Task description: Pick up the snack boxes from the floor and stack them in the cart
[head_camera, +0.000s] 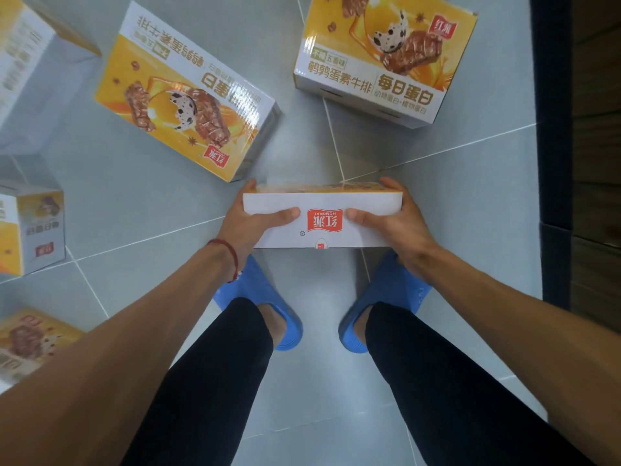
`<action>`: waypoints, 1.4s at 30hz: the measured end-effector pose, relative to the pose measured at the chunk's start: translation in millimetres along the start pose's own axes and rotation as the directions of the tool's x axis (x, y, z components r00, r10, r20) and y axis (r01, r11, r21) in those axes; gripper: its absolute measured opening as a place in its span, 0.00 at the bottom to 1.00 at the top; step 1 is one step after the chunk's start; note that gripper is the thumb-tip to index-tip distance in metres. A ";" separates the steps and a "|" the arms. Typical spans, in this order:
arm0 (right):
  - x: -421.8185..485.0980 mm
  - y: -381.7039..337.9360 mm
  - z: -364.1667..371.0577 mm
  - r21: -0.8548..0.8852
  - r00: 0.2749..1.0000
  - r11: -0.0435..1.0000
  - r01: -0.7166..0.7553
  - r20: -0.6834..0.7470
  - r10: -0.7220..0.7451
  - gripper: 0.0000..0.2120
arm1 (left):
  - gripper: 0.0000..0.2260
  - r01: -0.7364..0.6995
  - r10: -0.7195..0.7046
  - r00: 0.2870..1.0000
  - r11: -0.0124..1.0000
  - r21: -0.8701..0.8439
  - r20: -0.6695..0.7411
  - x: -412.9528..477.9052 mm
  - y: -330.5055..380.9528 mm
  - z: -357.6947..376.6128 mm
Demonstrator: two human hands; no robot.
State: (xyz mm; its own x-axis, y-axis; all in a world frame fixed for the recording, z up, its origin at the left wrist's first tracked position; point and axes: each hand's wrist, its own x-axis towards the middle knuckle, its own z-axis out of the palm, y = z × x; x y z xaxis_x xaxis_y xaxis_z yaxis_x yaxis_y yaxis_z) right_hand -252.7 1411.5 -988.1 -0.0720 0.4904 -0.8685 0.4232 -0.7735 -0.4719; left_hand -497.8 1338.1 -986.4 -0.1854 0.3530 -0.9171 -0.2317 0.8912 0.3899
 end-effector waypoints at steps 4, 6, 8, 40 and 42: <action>-20.6 -7.6 -3.4 0.032 1.000 0.999 -0.004 -0.006 0.004 0.42 | 0.51 -0.025 0.024 0.998 1.000 -0.013 -0.051 -23.0 6.7 6.1; -44.2 -15.2 -10.1 0.051 1.000 0.999 -0.006 -0.007 0.006 0.41 | 0.50 -0.036 0.036 0.998 0.999 0.007 -0.045 -47.4 17.5 8.0; -76.6 -26.6 -18.0 0.084 1.000 0.996 -0.003 -0.008 0.004 0.41 | 0.49 -0.054 0.055 0.997 0.998 0.022 -0.045 -79.4 33.4 9.0; -614.3 -177.7 -32.4 0.458 0.764 0.785 0.416 -0.645 -0.029 0.25 | 0.18 -0.657 0.489 0.744 0.661 0.364 0.455 -580.9 262.1 8.7; -636.6 -165.3 -18.6 0.513 0.727 0.744 0.428 -0.684 0.054 0.27 | 0.18 -0.679 0.456 0.721 0.615 0.401 0.521 -596.4 260.7 12.3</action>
State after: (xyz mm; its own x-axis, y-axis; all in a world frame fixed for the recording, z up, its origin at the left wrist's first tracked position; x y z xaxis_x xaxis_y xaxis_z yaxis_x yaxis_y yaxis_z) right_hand -260.0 1234.6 -354.4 0.5884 0.5898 -0.5531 -0.1793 -0.5718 -0.8006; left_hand -435.9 1363.4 -338.8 0.2584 0.8098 -0.5268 0.3660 0.4226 0.8291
